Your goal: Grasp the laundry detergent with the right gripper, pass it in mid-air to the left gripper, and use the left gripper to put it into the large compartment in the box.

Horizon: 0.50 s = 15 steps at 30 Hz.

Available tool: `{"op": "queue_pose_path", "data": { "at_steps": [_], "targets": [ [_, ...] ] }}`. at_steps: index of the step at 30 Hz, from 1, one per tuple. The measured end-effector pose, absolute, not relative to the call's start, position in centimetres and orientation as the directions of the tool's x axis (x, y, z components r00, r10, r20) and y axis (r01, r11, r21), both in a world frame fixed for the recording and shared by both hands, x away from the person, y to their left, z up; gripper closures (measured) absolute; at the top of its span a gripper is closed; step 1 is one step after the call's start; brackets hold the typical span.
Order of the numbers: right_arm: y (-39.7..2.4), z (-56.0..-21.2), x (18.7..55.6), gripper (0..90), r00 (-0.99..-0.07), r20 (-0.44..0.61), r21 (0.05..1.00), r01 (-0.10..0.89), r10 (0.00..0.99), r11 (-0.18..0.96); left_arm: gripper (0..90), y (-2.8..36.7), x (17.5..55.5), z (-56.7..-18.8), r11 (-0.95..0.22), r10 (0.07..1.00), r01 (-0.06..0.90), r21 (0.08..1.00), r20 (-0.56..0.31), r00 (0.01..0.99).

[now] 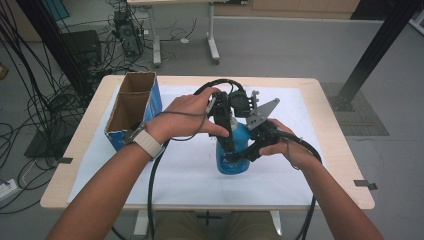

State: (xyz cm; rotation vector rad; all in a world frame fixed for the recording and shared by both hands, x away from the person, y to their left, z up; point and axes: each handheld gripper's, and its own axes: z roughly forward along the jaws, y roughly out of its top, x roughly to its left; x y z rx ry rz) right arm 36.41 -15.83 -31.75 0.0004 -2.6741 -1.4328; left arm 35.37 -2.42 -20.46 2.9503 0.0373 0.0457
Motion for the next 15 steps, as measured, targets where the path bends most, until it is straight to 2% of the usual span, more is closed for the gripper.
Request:
{"op": "queue_pose_path", "data": {
  "at_steps": [15],
  "targets": [
    [-15.69,-31.13,36.24,43.8,-0.995,0.079,0.833,0.035,-0.056,0.551,12.2,-2.59,35.32,-20.6,-0.982,0.018,0.014,0.189,0.018,1.0]
  ]
}}
